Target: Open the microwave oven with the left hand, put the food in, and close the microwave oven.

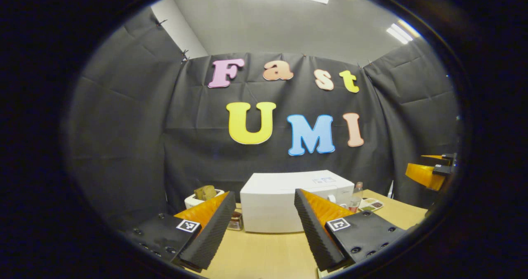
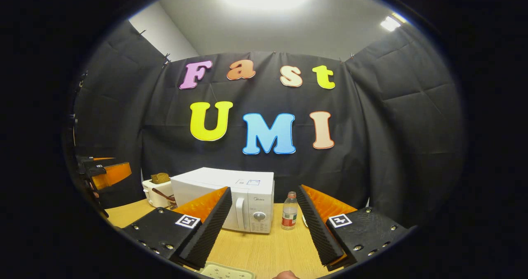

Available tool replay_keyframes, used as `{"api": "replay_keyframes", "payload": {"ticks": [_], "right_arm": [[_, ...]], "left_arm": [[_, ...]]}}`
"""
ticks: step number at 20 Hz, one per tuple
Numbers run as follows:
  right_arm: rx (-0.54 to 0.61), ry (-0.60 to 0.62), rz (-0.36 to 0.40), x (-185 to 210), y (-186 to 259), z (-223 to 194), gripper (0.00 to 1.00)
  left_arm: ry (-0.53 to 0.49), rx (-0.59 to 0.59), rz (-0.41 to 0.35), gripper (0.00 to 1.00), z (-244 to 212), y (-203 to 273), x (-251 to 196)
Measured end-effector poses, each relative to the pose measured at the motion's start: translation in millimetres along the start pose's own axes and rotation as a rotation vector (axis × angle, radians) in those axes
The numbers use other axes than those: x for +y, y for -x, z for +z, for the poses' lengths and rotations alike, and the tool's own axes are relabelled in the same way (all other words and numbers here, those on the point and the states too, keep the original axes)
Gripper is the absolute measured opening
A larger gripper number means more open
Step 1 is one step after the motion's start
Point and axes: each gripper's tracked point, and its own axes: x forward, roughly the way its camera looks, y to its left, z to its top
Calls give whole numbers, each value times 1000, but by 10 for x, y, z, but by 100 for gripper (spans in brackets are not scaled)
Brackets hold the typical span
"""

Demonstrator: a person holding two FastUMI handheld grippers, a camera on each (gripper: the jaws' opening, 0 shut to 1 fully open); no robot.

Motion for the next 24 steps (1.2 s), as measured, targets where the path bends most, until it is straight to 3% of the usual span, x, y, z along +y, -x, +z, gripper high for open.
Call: {"api": "replay_keyframes", "payload": {"ticks": [24], "right_arm": [[2,-3,1,97,24,-32,97]], "left_arm": [[-32,-3,-10,94,-19,67,15]]}}
